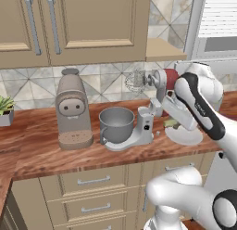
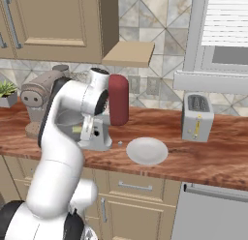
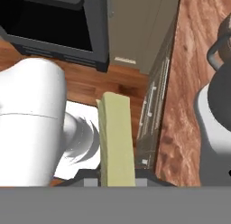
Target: Add butter and sugar cubes to the stand mixer bowl and then turn on the stand mixer to begin making frosting.
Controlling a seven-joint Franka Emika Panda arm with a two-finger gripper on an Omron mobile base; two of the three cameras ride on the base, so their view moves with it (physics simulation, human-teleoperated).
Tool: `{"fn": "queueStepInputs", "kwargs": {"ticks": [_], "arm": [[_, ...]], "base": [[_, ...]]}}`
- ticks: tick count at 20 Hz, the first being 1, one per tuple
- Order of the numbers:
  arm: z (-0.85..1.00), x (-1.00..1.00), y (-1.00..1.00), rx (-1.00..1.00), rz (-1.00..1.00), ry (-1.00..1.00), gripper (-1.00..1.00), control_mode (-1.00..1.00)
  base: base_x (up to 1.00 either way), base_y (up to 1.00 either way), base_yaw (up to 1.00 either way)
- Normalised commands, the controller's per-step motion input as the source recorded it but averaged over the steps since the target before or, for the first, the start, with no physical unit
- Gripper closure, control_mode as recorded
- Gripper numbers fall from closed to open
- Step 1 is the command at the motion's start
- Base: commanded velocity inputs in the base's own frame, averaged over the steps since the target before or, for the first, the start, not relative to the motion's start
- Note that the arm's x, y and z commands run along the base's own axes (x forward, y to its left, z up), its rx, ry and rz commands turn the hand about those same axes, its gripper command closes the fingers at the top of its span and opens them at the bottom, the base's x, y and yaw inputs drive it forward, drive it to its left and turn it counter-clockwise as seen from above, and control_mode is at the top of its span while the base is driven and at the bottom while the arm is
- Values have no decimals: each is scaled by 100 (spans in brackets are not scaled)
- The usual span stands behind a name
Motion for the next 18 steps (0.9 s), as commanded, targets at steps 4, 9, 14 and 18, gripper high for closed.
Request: {"fn": "queueStepInputs", "kwargs": {"ticks": [4, 9, 14, 18], "arm": [[37, 0, 100, -13, 0, 0, 100, -100], [20, 0, 100, -14, 0, 0, 100, -100], [0, 22, 94, -17, -1, 0, 100, -100], [0, 56, 71, -17, -4, 0, 100, -100]], "base": [[0, 0, 0], [0, 0, 0], [0, 0, 0], [0, 0, 0]]}}
